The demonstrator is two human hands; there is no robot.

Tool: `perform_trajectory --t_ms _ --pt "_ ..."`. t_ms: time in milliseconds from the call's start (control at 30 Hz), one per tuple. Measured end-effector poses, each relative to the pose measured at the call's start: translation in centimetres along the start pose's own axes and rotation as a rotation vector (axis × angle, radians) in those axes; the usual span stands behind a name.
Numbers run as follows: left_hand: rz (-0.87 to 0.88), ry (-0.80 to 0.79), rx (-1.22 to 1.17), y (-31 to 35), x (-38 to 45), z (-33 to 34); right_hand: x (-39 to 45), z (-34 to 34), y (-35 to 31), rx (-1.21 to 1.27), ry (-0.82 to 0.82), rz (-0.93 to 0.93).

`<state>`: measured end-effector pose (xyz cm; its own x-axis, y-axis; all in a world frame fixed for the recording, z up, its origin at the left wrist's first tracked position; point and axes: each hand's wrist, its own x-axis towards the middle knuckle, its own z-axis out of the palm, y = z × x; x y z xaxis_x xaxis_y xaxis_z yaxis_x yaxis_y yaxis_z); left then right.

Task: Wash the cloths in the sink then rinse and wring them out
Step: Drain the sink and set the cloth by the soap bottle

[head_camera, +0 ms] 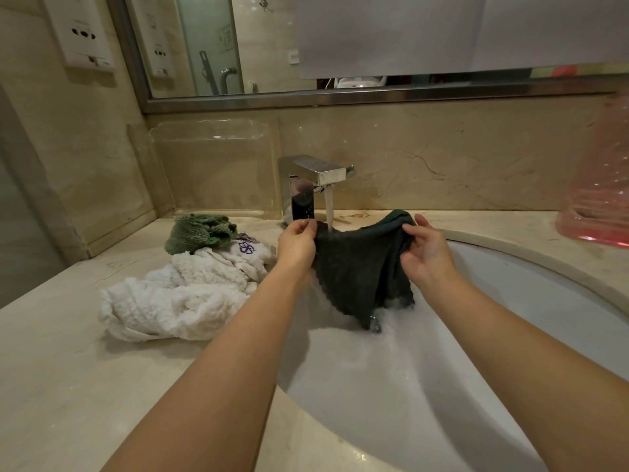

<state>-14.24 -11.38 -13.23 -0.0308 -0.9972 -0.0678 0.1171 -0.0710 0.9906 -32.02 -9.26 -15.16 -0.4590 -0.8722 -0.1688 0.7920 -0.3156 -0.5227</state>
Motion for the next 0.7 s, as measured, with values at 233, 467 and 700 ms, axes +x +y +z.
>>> perform_trajectory --t_ms 233,467,700 --pt "0.033 -0.052 -0.068 0.1 -0.2 0.4 -1.6 0.5 0.4 -0.286 -0.196 0.074" --pt "0.129 -0.082 -0.049 0.3 -0.7 0.6 -1.5 -0.6 1.4 -1.294 -0.358 -0.063" --pt "0.201 -0.043 0.059 0.4 -1.1 0.5 -1.5 -0.2 2.4 -1.459 -0.402 0.026"
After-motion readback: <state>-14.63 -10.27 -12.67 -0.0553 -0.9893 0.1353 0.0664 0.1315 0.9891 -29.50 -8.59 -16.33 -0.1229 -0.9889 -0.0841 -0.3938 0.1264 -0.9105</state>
